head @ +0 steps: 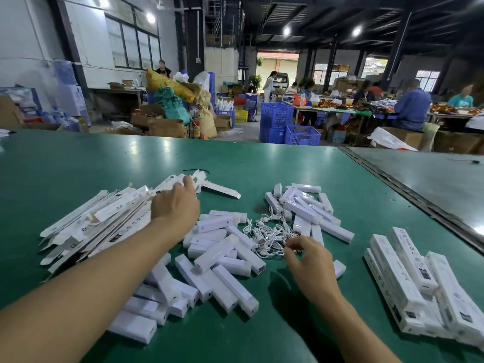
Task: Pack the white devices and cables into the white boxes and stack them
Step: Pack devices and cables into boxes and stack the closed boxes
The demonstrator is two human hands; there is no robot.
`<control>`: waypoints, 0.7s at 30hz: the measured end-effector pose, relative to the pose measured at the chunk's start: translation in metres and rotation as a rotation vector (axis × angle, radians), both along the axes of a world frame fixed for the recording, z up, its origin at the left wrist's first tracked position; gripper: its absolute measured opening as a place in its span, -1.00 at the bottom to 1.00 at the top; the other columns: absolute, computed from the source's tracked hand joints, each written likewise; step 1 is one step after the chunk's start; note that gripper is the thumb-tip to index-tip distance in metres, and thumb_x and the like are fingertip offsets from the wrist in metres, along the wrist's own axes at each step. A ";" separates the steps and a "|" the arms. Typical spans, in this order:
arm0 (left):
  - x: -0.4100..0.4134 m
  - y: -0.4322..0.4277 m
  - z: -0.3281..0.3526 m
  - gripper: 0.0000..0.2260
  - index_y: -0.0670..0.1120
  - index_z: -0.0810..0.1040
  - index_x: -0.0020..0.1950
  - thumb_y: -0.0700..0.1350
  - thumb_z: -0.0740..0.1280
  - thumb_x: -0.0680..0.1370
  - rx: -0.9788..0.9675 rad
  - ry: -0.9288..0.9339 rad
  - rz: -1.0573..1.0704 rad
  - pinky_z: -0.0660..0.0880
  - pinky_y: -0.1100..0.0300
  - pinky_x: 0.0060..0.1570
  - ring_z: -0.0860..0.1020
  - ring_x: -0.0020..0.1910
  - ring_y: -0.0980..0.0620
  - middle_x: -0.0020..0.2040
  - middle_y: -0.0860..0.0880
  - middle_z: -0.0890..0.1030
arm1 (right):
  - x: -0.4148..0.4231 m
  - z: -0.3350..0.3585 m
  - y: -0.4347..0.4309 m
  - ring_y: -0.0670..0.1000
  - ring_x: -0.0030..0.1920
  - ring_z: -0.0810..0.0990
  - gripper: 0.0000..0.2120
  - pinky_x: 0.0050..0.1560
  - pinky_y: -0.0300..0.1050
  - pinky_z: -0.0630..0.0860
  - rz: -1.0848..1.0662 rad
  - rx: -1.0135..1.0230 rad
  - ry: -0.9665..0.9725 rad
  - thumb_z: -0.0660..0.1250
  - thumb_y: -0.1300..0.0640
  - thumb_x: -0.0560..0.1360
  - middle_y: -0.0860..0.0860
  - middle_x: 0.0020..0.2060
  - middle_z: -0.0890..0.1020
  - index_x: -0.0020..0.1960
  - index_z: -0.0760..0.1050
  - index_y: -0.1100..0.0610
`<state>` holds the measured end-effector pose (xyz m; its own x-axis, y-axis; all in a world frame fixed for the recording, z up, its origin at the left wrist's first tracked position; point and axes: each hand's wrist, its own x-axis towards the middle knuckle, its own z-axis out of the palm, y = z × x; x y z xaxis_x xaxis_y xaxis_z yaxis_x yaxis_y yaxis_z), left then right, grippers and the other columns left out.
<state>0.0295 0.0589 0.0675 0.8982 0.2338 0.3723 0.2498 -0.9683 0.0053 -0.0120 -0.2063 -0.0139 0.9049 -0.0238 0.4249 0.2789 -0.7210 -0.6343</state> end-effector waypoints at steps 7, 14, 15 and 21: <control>-0.028 -0.076 -0.011 -0.54 0.01 0.37 0.11 0.23 0.47 0.43 -1.197 0.053 -0.211 0.49 0.16 -0.31 0.54 -0.18 0.08 -0.08 0.07 0.51 | -0.019 0.003 0.020 -0.12 -0.30 0.58 -0.83 -0.24 -0.31 0.50 0.267 0.334 -0.034 0.38 0.25 0.53 -0.12 -0.31 0.64 -0.15 0.58 0.00; -0.047 -0.105 -0.037 -0.61 -0.12 0.48 0.16 0.07 0.47 0.49 -1.950 -0.053 -0.393 0.57 0.12 -0.32 0.67 -0.26 0.00 -0.08 -0.11 0.67 | -0.029 0.016 0.030 0.06 -0.29 0.62 -0.85 -0.32 -0.03 0.61 0.450 0.780 0.253 0.27 0.17 0.60 0.12 -0.24 0.62 -0.07 0.50 0.25; -0.050 -0.106 -0.039 -0.59 -0.15 0.47 0.18 0.06 0.47 0.48 -2.015 -0.064 -0.419 0.58 0.11 -0.32 0.69 -0.20 -0.02 -0.04 -0.15 0.69 | -0.030 0.017 0.030 0.04 -0.26 0.61 -0.83 -0.33 -0.08 0.58 0.479 0.788 0.300 0.27 0.13 0.59 0.10 -0.23 0.60 -0.05 0.46 0.25; -0.058 -0.104 -0.054 -0.76 -0.24 0.49 0.22 -0.13 0.26 0.62 -2.279 -0.192 -0.486 0.63 0.06 -0.23 0.71 -0.06 -0.09 0.03 -0.23 0.68 | -0.031 0.014 0.029 0.25 -0.04 0.66 -0.62 0.00 0.15 0.59 0.599 0.688 0.551 0.44 0.01 0.46 0.23 0.01 0.65 0.13 0.40 0.18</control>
<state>-0.0283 -0.0453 0.0132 0.9947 0.0995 -0.0274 -0.0456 0.6618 0.7483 -0.0426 -0.1768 -0.0001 0.9122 0.4094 0.0180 0.0195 0.0004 -0.9998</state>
